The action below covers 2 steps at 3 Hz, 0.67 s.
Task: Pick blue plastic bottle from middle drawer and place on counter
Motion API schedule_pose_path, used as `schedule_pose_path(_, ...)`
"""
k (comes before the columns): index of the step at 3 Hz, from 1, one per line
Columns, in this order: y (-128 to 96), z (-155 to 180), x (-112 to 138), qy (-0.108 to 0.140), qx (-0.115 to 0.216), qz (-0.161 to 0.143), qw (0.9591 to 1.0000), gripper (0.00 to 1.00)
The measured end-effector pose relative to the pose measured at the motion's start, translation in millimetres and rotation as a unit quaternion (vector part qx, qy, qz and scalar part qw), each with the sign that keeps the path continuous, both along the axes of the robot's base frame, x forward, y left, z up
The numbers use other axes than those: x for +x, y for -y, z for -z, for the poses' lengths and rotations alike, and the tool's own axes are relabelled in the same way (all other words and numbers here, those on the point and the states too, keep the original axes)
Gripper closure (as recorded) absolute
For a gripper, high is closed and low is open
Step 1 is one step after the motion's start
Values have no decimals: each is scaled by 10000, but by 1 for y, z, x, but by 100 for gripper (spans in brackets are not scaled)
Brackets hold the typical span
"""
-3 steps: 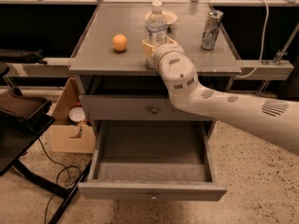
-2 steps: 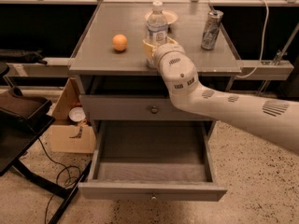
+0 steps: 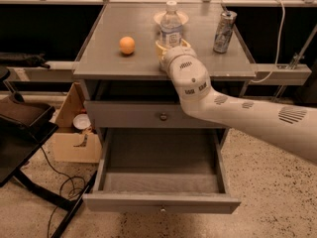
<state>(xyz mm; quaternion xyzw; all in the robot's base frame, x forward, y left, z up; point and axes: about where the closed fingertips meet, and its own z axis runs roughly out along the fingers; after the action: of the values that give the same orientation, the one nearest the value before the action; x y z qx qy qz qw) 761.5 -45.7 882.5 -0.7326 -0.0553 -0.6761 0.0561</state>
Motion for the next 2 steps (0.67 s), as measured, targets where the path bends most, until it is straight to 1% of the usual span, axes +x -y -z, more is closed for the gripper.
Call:
schedule_pose_path(1, 0, 0, 0, 0, 0, 0, 10000, 13)
schedule_pose_path(2, 0, 0, 0, 0, 0, 0, 10000, 0)
